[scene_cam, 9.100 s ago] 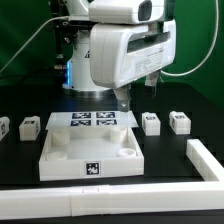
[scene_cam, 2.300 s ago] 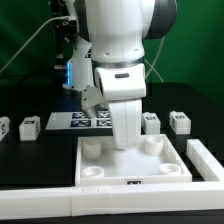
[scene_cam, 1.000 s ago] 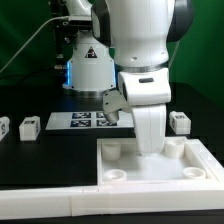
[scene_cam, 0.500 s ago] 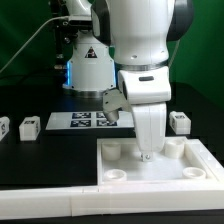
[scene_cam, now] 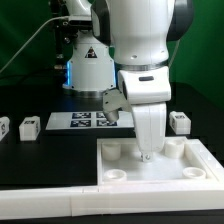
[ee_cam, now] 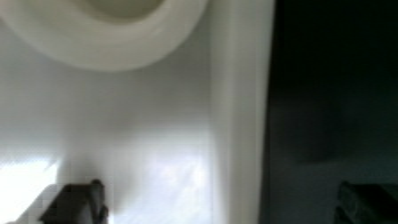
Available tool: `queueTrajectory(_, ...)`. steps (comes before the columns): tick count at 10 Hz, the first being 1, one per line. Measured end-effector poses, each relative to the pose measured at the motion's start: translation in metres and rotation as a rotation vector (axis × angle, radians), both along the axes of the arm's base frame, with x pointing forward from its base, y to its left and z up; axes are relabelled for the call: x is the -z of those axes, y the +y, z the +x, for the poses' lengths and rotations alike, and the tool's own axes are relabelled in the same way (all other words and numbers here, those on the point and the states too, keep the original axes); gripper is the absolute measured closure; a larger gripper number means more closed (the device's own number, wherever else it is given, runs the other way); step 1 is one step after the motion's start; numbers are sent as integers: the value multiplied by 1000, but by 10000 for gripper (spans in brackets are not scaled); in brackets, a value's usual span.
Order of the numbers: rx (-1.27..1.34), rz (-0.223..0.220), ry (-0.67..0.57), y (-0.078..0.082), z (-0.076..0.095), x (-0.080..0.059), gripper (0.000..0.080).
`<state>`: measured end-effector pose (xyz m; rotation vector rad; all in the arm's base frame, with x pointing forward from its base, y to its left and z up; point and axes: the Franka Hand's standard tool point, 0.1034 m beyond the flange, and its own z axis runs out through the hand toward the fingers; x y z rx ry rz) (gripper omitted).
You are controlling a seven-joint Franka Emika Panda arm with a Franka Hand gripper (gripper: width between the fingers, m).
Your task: Assemble one leg
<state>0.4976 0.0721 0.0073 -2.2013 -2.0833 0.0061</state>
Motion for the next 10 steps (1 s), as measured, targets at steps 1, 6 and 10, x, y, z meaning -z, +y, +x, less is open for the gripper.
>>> queueTrajectory(1, 0, 0, 0, 0, 0, 0, 151)
queueTrajectory(6, 176, -12, -58, 12, 3, -29, 151)
queueTrajectory(10, 703, 4, -50, 62, -4, -34, 151)
